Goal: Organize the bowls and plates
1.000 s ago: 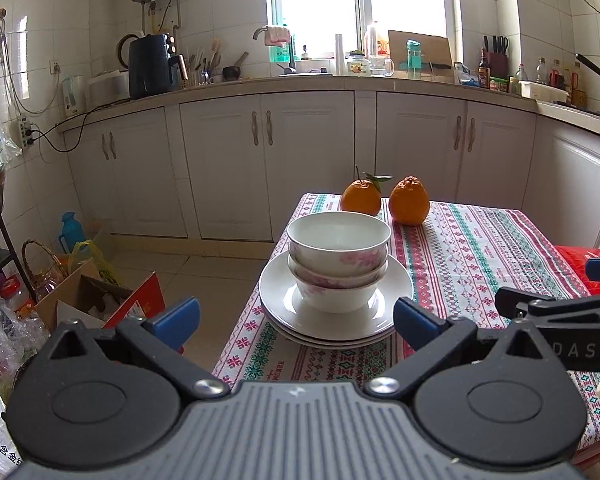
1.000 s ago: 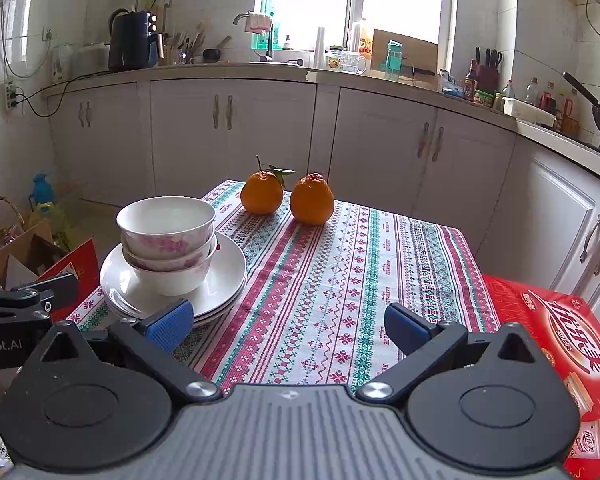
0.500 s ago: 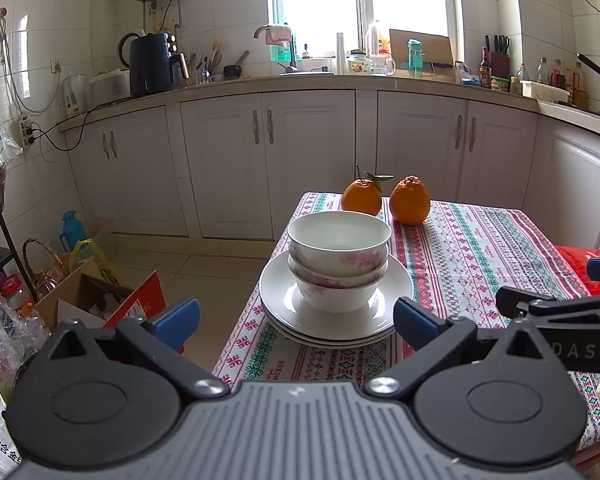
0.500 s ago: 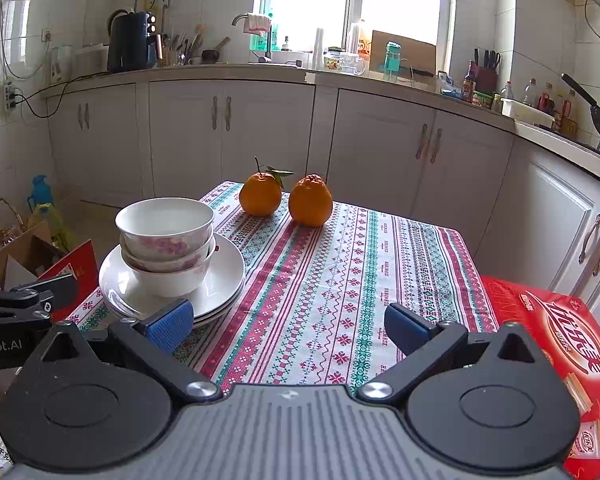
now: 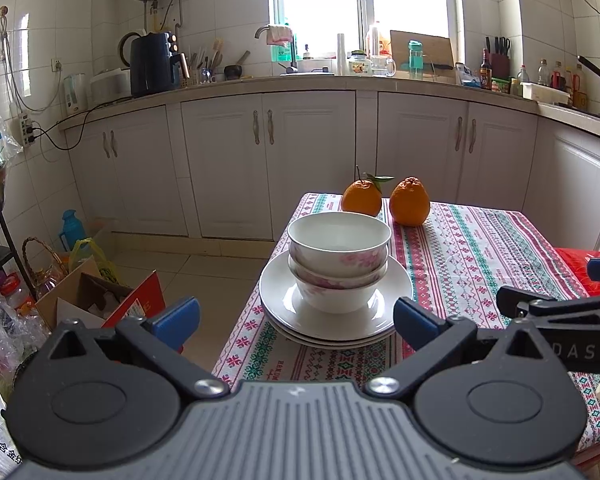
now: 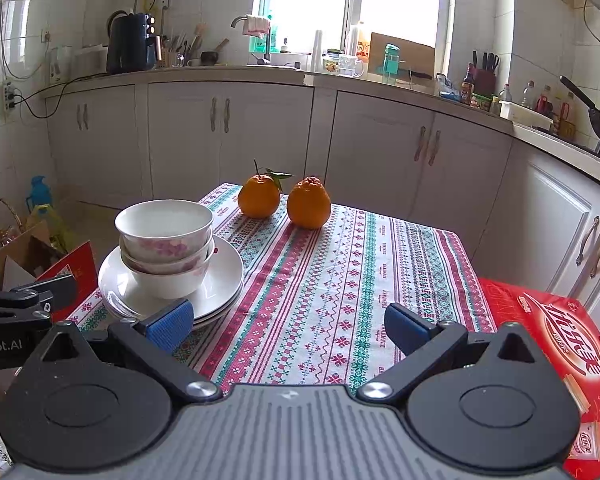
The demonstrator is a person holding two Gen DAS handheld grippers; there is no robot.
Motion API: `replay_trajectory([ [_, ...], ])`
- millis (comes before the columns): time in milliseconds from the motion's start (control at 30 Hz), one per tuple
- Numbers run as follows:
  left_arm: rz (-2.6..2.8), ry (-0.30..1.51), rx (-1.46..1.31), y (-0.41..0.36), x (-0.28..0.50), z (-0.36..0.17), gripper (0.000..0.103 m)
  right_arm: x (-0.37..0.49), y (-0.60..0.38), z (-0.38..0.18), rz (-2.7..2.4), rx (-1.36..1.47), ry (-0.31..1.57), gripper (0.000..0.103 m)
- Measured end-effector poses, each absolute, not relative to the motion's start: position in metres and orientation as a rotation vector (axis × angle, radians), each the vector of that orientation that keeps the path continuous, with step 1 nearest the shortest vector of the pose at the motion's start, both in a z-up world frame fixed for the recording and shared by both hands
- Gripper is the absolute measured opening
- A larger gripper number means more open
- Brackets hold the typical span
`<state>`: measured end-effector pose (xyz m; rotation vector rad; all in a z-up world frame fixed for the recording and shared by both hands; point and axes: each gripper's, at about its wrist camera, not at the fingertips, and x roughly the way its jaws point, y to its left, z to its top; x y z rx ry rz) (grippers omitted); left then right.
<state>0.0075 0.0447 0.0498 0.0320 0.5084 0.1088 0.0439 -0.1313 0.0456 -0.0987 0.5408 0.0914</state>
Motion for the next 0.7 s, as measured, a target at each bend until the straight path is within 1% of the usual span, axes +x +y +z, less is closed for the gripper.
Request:
replay_trajectory([
  [700,0.107,0.511,0.027,0.0445,0.0069,0.0507,0.102,0.0428,-0.1310,0.0465,0.085,-0.101,0.538,0.103],
])
